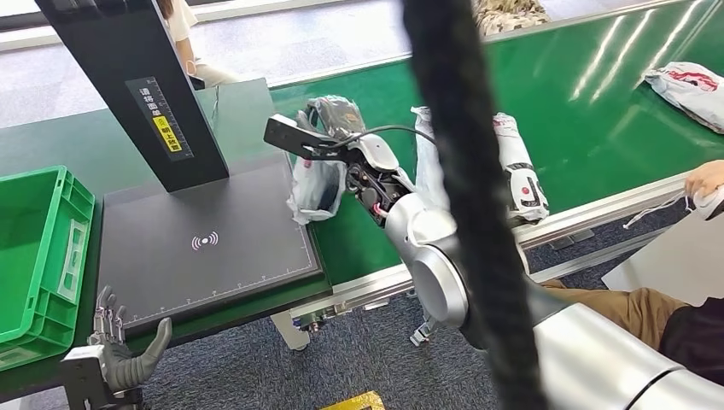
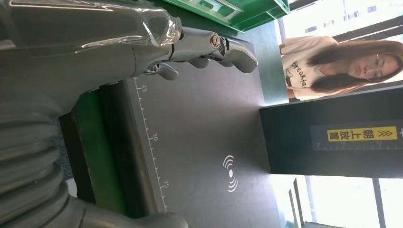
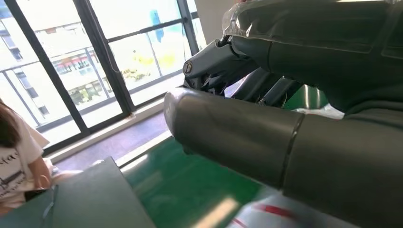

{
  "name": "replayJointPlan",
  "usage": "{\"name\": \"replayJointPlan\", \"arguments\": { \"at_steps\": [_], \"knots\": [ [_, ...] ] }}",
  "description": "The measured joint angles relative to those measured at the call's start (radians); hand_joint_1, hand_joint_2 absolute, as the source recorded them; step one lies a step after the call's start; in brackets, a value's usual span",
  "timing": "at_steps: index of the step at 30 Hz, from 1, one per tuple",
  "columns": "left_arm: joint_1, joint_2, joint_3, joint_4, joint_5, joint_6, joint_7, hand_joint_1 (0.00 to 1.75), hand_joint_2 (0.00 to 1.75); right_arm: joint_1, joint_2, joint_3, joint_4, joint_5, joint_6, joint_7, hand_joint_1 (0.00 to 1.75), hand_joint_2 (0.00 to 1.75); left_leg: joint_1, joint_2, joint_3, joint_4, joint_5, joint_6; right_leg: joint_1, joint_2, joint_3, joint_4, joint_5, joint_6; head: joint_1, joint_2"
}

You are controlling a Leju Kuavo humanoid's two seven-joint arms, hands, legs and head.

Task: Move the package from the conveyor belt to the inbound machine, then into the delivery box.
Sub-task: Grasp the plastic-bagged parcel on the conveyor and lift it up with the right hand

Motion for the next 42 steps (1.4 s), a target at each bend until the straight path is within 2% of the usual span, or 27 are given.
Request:
{"name": "replayJointPlan", "arguments": {
  "at_steps": [4,14,16,18,20,26,42],
  "knots": [
    [-0.025,0.001,-0.008,0.019,0.010,-0.016,0.000,0.00,1.75,-0.109,0.058,0.020,-0.006,0.018,0.012,0.029,1.75,0.00,0.000,0.000,0.000,0.000,0.000,0.000,0.000,0.000,0.000,0.000,0.000,0.000,0.000,0.000],
    [-0.025,0.006,-0.008,0.021,0.024,-0.004,0.000,0.00,1.75,-0.165,0.098,0.033,-0.009,0.023,0.032,0.044,1.75,0.00,0.000,-0.001,0.000,0.000,0.000,0.000,0.000,0.000,0.000,0.000,0.000,0.000,0.000,0.000],
    [-0.022,0.009,-0.008,0.021,0.025,-0.005,0.000,0.00,1.75,-0.164,0.099,0.033,-0.009,0.020,0.032,0.044,0.98,0.00,0.000,-0.001,0.000,0.000,0.000,0.000,0.000,0.000,0.000,0.000,0.000,0.000,0.000,0.000],
    [-0.018,0.015,-0.008,0.020,0.029,-0.010,0.000,0.00,1.75,-0.160,0.098,0.033,-0.008,0.018,0.027,0.043,0.10,0.00,0.000,0.000,0.000,0.000,0.000,0.000,0.000,0.000,0.000,0.000,0.000,0.000,0.000,0.000],
    [-0.012,0.022,-0.008,0.020,0.031,-0.014,0.000,0.00,1.75,-0.153,0.096,0.033,-0.008,0.017,0.016,0.043,0.00,0.00,0.000,-0.001,0.000,0.000,0.000,0.000,0.000,0.000,0.000,0.000,0.000,0.000,0.000,0.000],
    [0.001,0.028,-0.007,0.012,0.031,-0.005,0.000,0.00,1.75,-0.123,0.083,0.033,-0.004,0.014,0.018,0.046,0.00,0.00,0.000,-0.001,0.000,0.000,0.000,0.000,0.000,0.000,0.000,0.000,0.000,0.000,0.000,0.000],
    [0.024,0.025,-0.004,0.002,0.023,0.007,0.000,0.00,1.75,-0.002,-0.006,0.033,0.018,0.023,0.144,0.074,0.00,0.00,0.000,-0.001,0.000,0.000,0.000,0.000,0.000,0.000,0.000,0.000,0.000,0.000,0.000,0.000]
  ]
}}
